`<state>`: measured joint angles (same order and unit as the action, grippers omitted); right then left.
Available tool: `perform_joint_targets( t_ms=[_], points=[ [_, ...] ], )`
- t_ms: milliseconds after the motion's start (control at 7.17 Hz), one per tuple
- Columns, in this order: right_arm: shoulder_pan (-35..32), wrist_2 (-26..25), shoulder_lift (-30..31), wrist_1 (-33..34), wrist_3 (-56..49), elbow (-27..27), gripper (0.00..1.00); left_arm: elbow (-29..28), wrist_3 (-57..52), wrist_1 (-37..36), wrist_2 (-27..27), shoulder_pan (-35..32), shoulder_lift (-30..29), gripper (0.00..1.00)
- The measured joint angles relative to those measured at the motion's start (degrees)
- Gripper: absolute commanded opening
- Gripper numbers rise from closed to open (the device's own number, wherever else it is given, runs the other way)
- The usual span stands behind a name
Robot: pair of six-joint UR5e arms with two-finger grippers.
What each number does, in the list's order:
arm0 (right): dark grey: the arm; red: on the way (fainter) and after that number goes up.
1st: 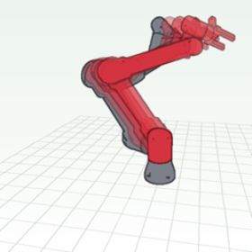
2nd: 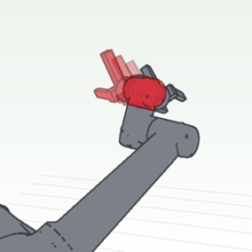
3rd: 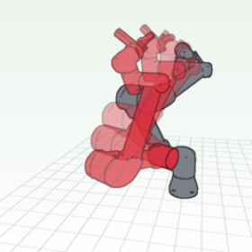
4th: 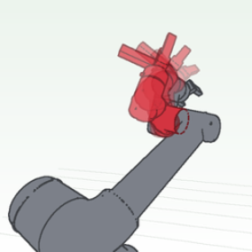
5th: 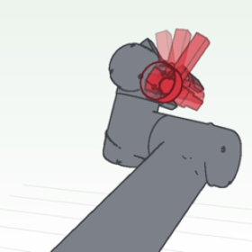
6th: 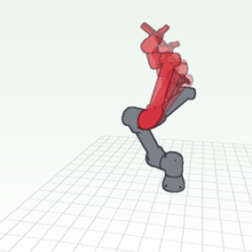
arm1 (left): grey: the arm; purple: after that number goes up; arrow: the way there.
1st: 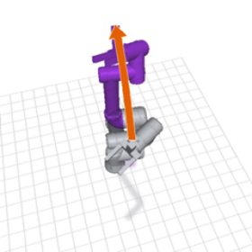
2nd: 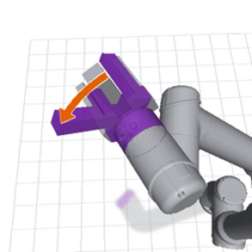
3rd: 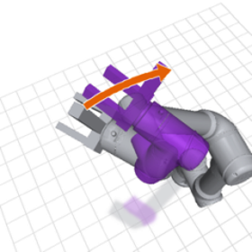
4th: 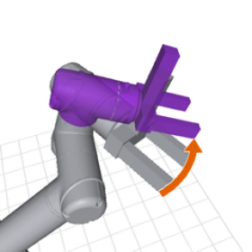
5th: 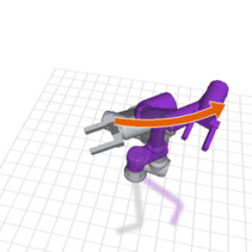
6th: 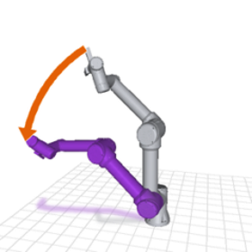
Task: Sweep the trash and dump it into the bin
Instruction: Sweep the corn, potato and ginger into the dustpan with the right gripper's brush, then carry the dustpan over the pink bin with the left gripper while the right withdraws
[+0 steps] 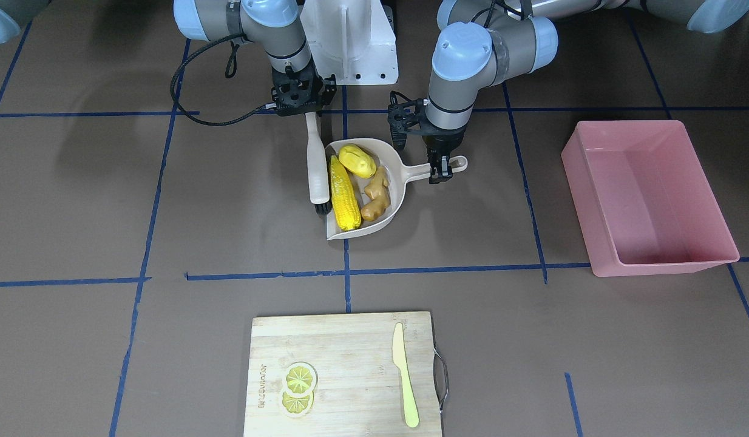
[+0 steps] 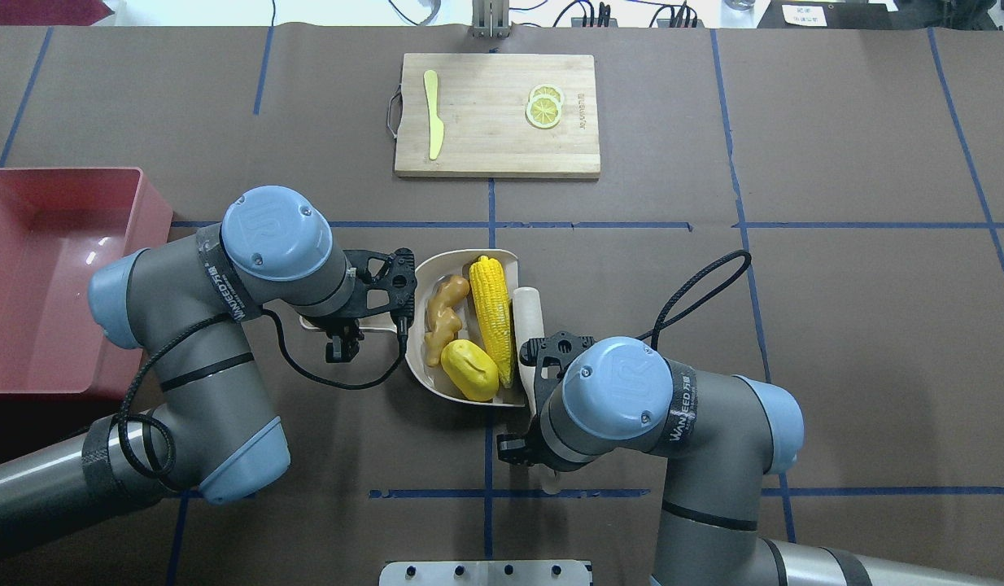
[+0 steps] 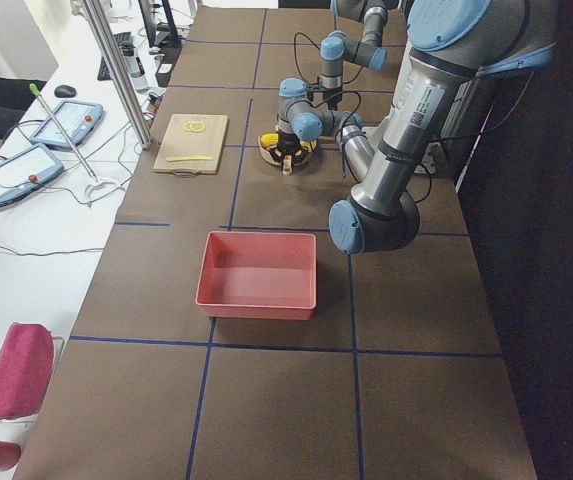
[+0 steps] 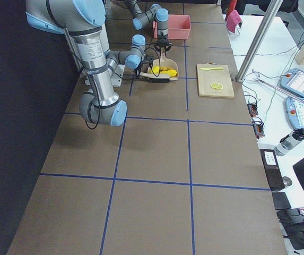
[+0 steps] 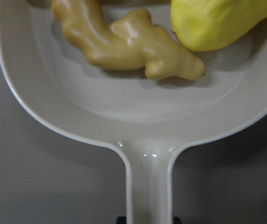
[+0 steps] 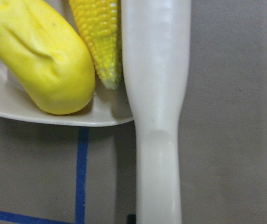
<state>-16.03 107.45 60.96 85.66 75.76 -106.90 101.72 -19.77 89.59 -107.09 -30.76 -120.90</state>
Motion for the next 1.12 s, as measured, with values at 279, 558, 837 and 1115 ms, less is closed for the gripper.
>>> perform_joint_targets(
  t_ms=[279, 558, 837, 1115],
  points=[
    [-0.1, 0.6, -0.6, 0.1, 0.0, -0.5, 0.0, -0.2, 1.0, 1.2, -0.1, 0.0, -0.1, 0.19],
    [-0.9, 1.3, -0.2, 1.7, -0.1, -2.3, 0.0, -0.2, 3.4, 4.7, -0.3, 0.0, 0.5, 0.19],
    [-3.3, 3.2, 0.8, 4.9, -0.1, -5.6, 0.0, -0.9, 7.6, 9.0, -0.4, -0.1, 0.8, 0.19],
    [-8.1, 6.1, 2.4, 11.4, -0.2, -12.6, 0.0, -1.2, 11.3, 12.0, -0.5, -0.2, 0.8, 0.19]
  ],
)
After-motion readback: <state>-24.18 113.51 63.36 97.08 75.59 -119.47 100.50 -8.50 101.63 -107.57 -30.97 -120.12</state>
